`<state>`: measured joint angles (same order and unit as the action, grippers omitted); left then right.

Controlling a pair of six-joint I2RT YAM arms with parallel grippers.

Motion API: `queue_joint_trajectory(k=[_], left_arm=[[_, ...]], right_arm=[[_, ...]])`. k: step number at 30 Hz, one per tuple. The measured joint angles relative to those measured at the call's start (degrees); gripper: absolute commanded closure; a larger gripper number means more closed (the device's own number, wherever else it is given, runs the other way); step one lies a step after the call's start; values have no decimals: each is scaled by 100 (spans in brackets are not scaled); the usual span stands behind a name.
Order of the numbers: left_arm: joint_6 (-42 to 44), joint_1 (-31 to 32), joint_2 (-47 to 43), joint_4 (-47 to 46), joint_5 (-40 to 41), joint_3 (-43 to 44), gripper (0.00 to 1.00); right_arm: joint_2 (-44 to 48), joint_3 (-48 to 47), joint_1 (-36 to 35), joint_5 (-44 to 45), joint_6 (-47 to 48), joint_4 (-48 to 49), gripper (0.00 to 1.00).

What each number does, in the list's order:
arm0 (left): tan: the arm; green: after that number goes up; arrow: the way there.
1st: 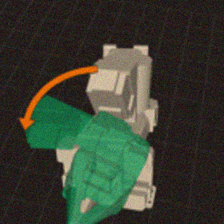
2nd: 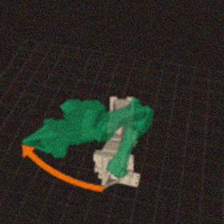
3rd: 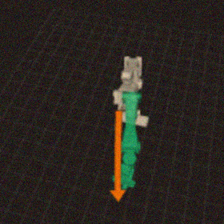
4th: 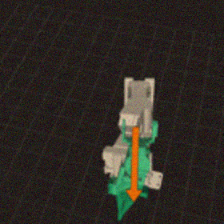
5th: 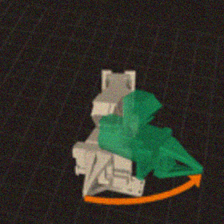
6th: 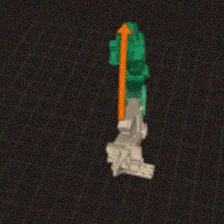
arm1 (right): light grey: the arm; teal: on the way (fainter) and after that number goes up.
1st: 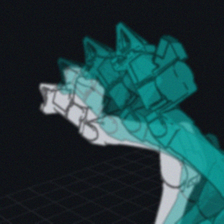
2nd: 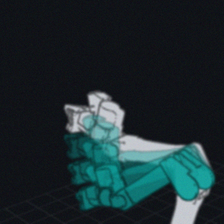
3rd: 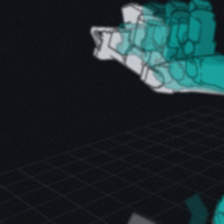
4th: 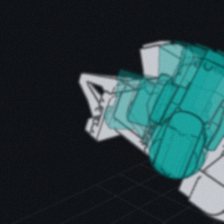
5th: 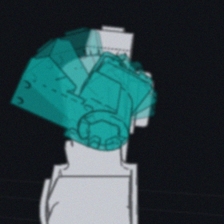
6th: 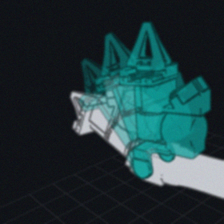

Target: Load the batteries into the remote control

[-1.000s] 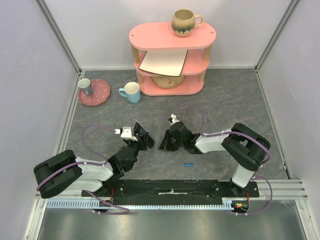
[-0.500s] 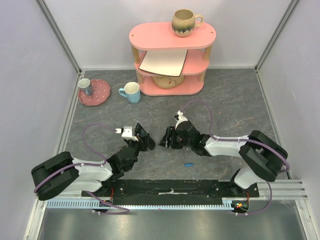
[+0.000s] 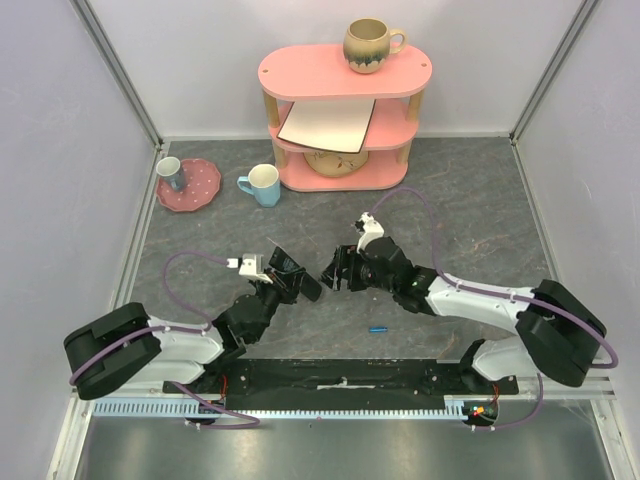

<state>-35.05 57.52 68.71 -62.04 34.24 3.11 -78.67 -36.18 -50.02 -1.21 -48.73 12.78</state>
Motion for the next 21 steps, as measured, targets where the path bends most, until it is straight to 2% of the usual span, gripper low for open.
queue_joint_trajectory(k=[8,9,10,13,16,20,21], left_arm=[[-461,-42,-463,81,-190,-11,98],[-485,-57,-562,120,-201,-11,98],[-498,-74,-634,151,-221,-11,98],[-498,-94,-581,57,-306,-13,98],[-494,-94,-151,-424,-376,-13,98],[-494,-96,229,-787,-533,-17,98],[-494,-98,271,-857,-557,-17,98]], right_arm=[[533,4,0,479,387,-573,9],[603,7,7,533,380,-605,11],[671,22,15,573,374,-599,20],[848,179,138,588,166,-389,24],[894,564,446,116,-35,149,13],[841,669,627,-433,-2,352,9],[855,667,625,-514,33,393,10]])
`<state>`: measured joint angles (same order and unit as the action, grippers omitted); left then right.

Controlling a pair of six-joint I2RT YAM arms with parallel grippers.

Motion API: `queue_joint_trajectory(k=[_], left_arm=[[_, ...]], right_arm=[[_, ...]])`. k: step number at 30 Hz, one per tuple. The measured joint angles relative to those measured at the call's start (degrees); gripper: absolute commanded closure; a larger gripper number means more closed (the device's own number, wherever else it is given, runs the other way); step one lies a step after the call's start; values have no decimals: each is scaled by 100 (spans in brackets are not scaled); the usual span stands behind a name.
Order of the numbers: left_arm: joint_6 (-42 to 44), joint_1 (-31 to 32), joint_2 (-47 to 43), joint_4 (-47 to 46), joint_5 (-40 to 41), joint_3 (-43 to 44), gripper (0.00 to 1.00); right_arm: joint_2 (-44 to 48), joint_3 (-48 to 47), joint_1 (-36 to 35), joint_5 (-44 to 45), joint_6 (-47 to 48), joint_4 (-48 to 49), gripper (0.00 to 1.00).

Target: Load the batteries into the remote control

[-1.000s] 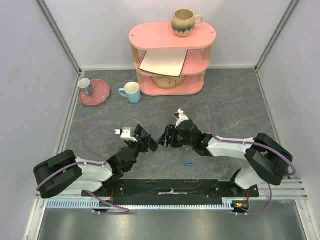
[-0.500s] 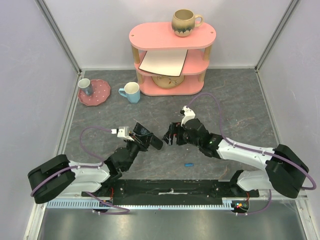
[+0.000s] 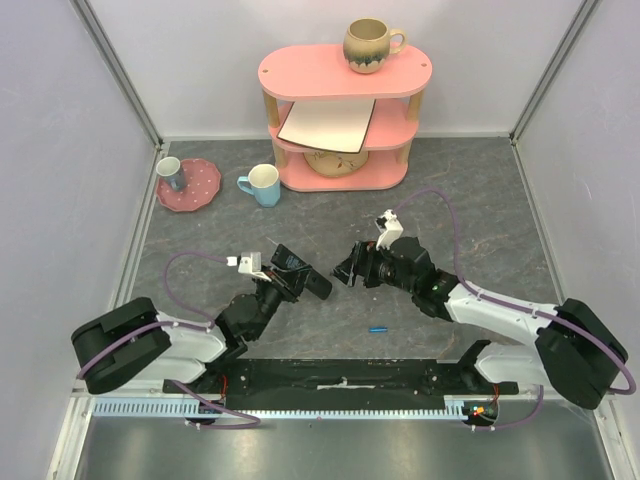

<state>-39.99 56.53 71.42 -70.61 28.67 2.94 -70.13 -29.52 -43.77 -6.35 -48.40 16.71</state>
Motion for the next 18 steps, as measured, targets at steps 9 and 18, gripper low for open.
queue_joint_trajectory(k=[9,18], left_arm=[[243,-2,815,-278,306,0,98],[444,240,1384,-750,946,11,98]], right_arm=[[-28,-184,-28,-267,90,87,77],[-734,-382,-162,-332,-181,315,100]])
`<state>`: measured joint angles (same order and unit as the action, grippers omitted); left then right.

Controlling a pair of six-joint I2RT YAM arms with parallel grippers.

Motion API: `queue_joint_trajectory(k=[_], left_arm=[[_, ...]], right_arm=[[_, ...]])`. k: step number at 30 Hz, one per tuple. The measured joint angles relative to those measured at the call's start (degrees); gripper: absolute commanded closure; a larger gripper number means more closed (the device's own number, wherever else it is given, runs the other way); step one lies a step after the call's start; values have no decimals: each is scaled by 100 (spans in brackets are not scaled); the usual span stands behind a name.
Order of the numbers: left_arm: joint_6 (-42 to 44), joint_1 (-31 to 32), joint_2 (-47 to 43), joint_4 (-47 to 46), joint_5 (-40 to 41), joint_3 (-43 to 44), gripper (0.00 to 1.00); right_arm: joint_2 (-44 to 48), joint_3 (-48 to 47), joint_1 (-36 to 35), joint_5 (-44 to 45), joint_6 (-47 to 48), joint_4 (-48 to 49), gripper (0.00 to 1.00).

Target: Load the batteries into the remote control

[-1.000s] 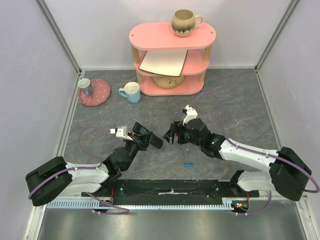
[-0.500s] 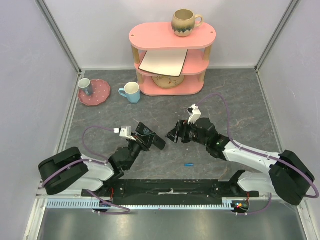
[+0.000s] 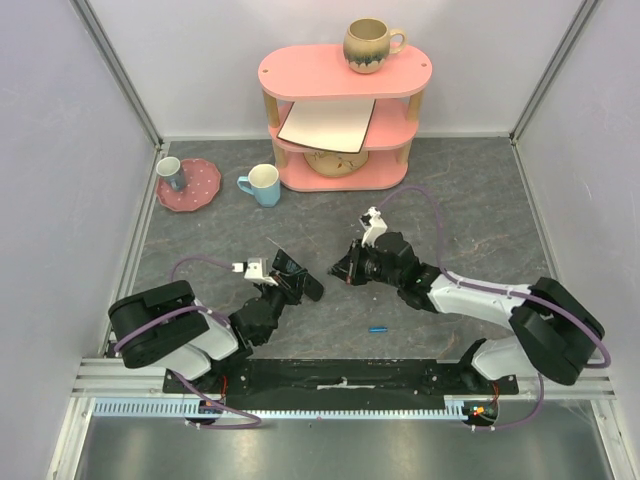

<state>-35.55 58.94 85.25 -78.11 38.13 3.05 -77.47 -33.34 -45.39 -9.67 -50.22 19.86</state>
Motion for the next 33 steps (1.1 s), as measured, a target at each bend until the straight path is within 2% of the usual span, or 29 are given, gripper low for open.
queue_joint_trajectory(k=[11,33], left_arm=[[361,367,234,-166,680,175,98],[374,420,208,-118,857,190,98]], right_arm=[[-844,-466,-496,-83,-162,282,100],[-1261,-483,-503,59,-367,573,100]])
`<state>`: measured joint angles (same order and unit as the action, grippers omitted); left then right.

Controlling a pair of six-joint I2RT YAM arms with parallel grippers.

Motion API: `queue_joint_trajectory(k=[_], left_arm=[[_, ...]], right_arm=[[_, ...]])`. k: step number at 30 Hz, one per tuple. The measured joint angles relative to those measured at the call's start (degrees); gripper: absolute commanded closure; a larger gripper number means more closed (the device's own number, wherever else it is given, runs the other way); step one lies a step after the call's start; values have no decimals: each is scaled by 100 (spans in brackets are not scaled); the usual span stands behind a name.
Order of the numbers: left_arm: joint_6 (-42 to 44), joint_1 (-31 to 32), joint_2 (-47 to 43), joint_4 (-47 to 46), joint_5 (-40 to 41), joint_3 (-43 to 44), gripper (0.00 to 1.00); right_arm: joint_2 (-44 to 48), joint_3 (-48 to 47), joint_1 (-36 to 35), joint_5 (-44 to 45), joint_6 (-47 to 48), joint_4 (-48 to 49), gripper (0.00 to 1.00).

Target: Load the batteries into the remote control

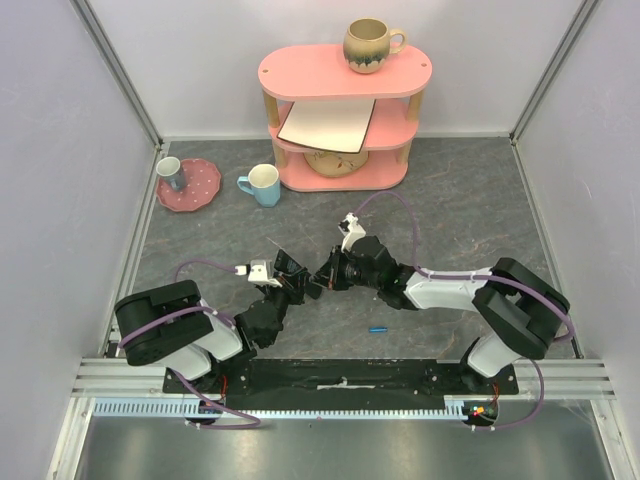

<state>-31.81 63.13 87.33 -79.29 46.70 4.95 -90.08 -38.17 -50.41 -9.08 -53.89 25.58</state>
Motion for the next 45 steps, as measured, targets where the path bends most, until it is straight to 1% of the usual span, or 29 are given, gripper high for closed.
queue_joint_trajectory(k=[16,27,45], left_arm=[[-2,28,-28,37,98,0,98],[-2,37,-28,37,107,0,98],[-2,48,-37,59,138,4,98]], right_arm=[[-225,-2,0,-9,-66,155,100],[-223,15,0,-9,-175,481,100],[-293,33,0,-13,-284,544,100]])
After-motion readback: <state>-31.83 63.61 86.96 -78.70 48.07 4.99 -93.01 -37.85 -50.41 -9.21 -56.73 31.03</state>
